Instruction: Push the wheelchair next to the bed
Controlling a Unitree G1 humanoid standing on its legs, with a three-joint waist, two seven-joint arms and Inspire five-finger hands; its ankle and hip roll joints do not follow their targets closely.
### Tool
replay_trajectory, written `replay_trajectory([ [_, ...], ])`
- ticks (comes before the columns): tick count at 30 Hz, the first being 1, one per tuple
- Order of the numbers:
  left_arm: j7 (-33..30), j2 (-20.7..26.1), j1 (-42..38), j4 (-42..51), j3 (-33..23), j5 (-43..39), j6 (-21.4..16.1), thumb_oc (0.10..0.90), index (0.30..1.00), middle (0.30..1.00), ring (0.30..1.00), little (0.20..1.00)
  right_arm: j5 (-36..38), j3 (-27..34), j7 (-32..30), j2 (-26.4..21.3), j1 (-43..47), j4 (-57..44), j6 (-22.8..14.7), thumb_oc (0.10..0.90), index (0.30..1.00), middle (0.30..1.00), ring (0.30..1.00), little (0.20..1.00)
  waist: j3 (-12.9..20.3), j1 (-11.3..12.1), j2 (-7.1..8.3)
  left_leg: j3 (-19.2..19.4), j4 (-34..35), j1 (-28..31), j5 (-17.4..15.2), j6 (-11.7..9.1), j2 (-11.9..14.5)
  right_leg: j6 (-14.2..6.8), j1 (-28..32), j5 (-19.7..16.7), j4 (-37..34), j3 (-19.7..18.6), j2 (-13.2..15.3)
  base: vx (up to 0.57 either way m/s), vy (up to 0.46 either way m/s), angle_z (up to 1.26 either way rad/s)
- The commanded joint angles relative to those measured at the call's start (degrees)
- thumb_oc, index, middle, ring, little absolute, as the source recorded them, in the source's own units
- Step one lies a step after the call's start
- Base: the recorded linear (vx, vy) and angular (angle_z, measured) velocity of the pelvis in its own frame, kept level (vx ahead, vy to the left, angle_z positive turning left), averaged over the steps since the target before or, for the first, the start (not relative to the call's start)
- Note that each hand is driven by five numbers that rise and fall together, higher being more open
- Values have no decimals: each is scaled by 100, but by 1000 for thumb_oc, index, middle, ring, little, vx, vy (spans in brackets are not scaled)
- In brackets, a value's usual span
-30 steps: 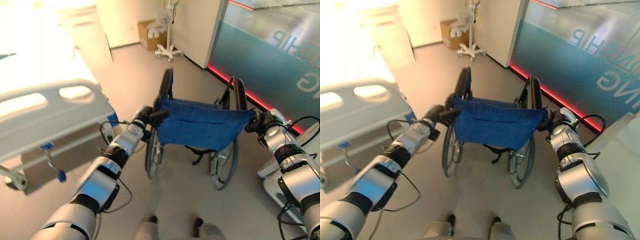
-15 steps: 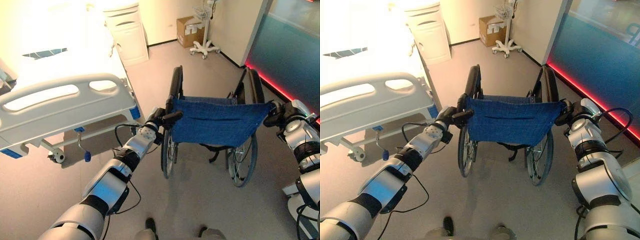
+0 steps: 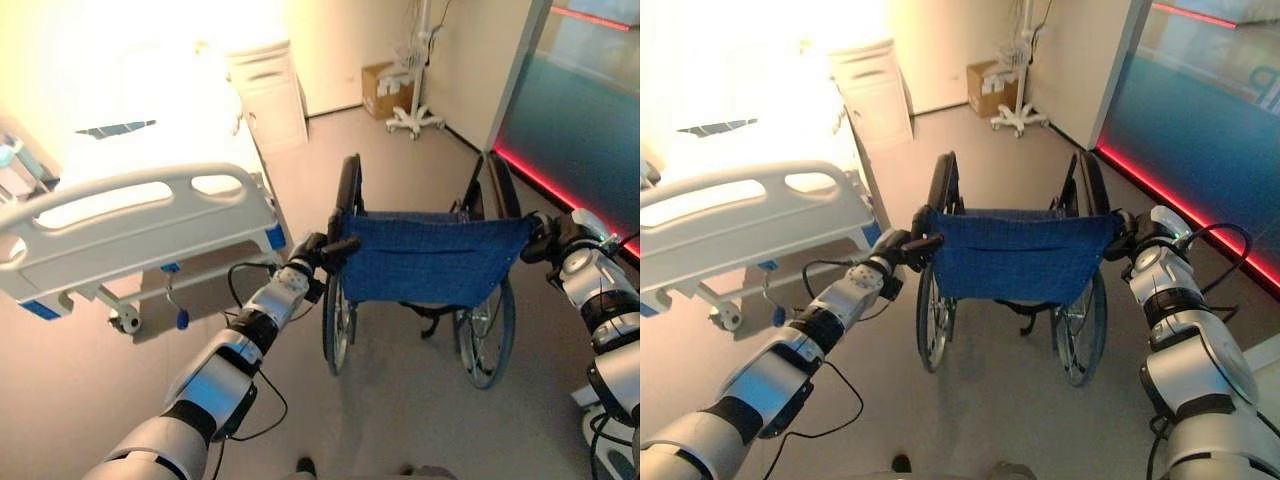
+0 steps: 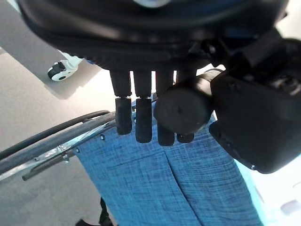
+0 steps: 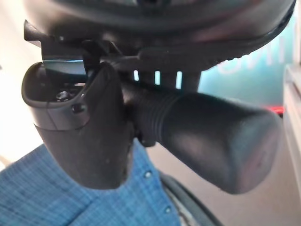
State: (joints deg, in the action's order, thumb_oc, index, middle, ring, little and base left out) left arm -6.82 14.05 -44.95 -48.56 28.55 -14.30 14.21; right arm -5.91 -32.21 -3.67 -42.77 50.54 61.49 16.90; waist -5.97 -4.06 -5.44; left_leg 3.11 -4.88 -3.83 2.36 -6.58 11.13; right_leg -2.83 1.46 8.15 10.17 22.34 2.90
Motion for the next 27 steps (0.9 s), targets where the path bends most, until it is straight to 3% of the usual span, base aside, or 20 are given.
replay_trajectory([
  [1, -5, 633, 286, -212, 329, 227, 449, 400, 300, 300, 300, 300, -385, -590, 493, 1336, 323, -328, -801, 400, 300, 300, 300, 300, -730, 471, 620, 292, 220, 670, -26, 38, 175, -175, -252, -613, -280, -539, 483, 112, -232, 18],
  [3, -29, 609, 370, -181, 301, 184, 492, 400, 300, 300, 300, 300, -403, -598, 489, 1342, 285, -362, -814, 400, 300, 300, 300, 300, -700, 469, 639, 303, 122, 668, 17, 11, 232, -122, -220, -606, -323, -548, 420, 94, -216, 16],
  [6, -35, 556, 509, -206, 227, 164, 499, 400, 300, 300, 300, 300, -437, -611, 534, 1349, 253, -371, -843, 400, 300, 300, 300, 300, -662, 468, 702, 428, -415, 542, 358, -60, 401, -11, -74, -643, -528, -504, 265, 122, -282, 22],
  [9, -42, 557, 657, -201, 111, 237, 458, 400, 300, 300, 300, 300, -532, -624, 567, 1336, 243, -383, -896, 400, 300, 300, 300, 300, -674, 484, 809, 755, -1157, 504, 244, -12, 471, 101, 41, -620, -535, -325, 234, 159, -288, 16],
  [11, -51, 645, 798, -67, 61, 302, 506, 400, 300, 300, 300, 300, -537, -661, 606, 1334, 238, -445, -924, 400, 300, 300, 300, 300, -716, 658, 855, 418, -1334, 327, -74, 198, 4, 98, 103, -539, -390, -349, 195, 231, -221, 9],
  [12, -71, 748, 973, 110, 11, 345, 527, 400, 300, 300, 300, 300, -569, -663, 645, 1346, 225, -526, -899, 400, 300, 300, 300, 300, -774, 833, 833, 231, -1277, 169, -201, 315, -410, 81, 226, -488, -321, -464, 87, 320, -220, -1],
  [14, -57, 857, 1104, 348, -33, 361, 597, 400, 300, 300, 300, 300, -580, -674, 661, 1352, 228, -660, -775, 400, 300, 300, 300, 300, -843, 1017, 777, 211, -1117, -178, -54, 306, -801, 63, 463, -451, -391, -535, -55, 247, -133, -29],
  [15, -65, 877, 1129, 386, -35, 349, 600, 400, 300, 300, 300, 300, -596, -666, 670, 1352, 226, -680, -764, 400, 300, 300, 300, 300, -866, 1053, 760, 222, -1093, -262, -8, 299, -859, 64, 519, -439, -410, -549, -85, 232, -81, -32],
  [16, -98, 966, 1254, 580, -41, 285, 598, 400, 300, 300, 300, 300, -673, -639, 705, 1349, 217, -765, -705, 400, 300, 300, 300, 300, -924, 1226, 658, 260, -882, -672, 302, 259, -1095, 78, 741, -396, -509, -605, -238, 232, -60, -37],
  [18, -141, 1033, 1338, 695, -37, 208, 581, 400, 300, 300, 300, 300, -702, -655, 716, 1347, 226, -773, -728, 400, 300, 300, 300, 300, -962, 1351, 579, 246, -633, -876, 573, 229, -1216, 86, 895, -367, -566, -675, -338, 279, -46, -49],
  [19, -165, 1129, 1466, 872, -64, 139, 588, 400, 300, 300, 300, 300, -701, -662, 754, 1325, 241, -749, -796, 400, 300, 300, 300, 300, -954, 1513, 484, 218, -228, -1002, 883, 211, -1289, 111, 1079, -310, -622, -739, -458, 333, -25, -91],
  [22, -177, 1243, 1642, 1131, -78, 33, 660, 400, 300, 300, 300, 300, -739, -689, 839, 1341, 290, -665, -858, 400, 300, 300, 300, 300, -875, 1752, 369, 258, 374, -1038, 1150, 214, -1408, 161, 1333, -161, -619, -808, -599, 373, 1, -103],
  [24, -201, 1277, 1716, 1221, -93, -15, 693, 400, 300, 300, 300, 300, -741, -698, 860, 1331, 301, -620, -954, 400, 300, 300, 300, 300, -829, 1823, 346, 297, 473, -1007, 1157, 242, -1425, 190, 1397, -74, -591, -826, -650, 353, 33, -81],
  [26, -201, 1284, 1779, 1247, -125, -27, 669, 400, 300, 300, 300, 300, -819, -715, 864, 1347, 318, -525, -1106, 400, 300, 300, 300, 300, -750, 1861, 348, 613, 333, -933, 931, 363, -1431, 216, 1411, 89, -439, -744, -665, 387, 61, -48],
  [27, -174, 1282, 1766, 1194, -153, 0, 636, 400, 300, 300, 300, 300, -800, -728, 824, 1384, 317, -420, -1187, 400, 300, 300, 300, 300, -695, 1861, 410, 892, 187, -865, 630, 538, -1432, 189, 1393, 213, -287, -675, -634, 319, 47, -16],
])
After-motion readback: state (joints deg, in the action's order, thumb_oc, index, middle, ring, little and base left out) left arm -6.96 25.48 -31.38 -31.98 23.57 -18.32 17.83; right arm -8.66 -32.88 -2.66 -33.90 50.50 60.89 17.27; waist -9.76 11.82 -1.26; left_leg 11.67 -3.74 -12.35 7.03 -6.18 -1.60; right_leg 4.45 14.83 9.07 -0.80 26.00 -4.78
